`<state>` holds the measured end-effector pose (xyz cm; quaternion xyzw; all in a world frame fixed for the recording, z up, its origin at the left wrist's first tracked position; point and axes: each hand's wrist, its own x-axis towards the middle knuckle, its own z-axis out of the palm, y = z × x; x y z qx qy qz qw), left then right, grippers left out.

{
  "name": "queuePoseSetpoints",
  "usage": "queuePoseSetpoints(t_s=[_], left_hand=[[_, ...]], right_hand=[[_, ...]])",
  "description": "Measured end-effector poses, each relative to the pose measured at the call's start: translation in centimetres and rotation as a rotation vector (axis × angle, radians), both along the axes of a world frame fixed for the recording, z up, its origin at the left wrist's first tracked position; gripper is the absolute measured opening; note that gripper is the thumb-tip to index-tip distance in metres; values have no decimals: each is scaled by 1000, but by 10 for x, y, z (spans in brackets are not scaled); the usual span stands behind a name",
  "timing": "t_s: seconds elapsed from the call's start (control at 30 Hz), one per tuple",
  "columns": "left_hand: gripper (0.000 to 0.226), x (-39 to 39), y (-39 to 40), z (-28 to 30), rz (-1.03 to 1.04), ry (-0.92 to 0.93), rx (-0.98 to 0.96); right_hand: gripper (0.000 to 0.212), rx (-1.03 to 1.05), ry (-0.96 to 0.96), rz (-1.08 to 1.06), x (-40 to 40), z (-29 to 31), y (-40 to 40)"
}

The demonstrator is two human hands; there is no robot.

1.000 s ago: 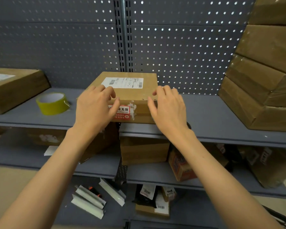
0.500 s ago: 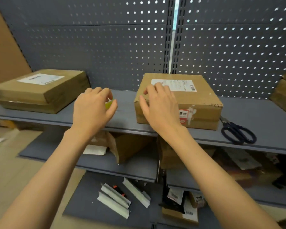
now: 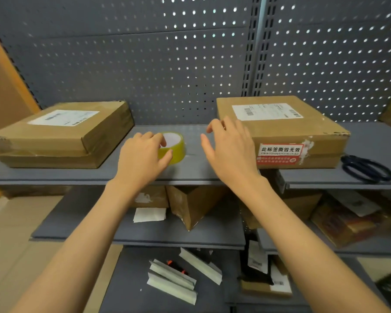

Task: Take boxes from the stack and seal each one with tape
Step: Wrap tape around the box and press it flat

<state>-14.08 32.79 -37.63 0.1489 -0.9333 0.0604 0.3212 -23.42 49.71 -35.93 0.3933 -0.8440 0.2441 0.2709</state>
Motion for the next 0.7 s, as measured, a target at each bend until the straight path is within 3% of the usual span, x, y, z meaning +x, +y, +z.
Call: queuePoseSetpoints(t_s=[0.2, 0.47, 0.6, 0.7], left_hand=[[43, -31, -5, -14, -10, -168, 96], [34, -44, -13, -20, -2, -269, 69], [33, -40, -5, -4, -72, -111, 232], [27, -35, 11, 19, -169, 79, 457]], right_hand=[[25, 22, 1, -18, 0, -3, 5], [20, -16, 38, -24, -5, -5, 4], [16, -71, 59, -11, -12, -3, 5], [16, -152, 33, 31, -18, 3, 3]])
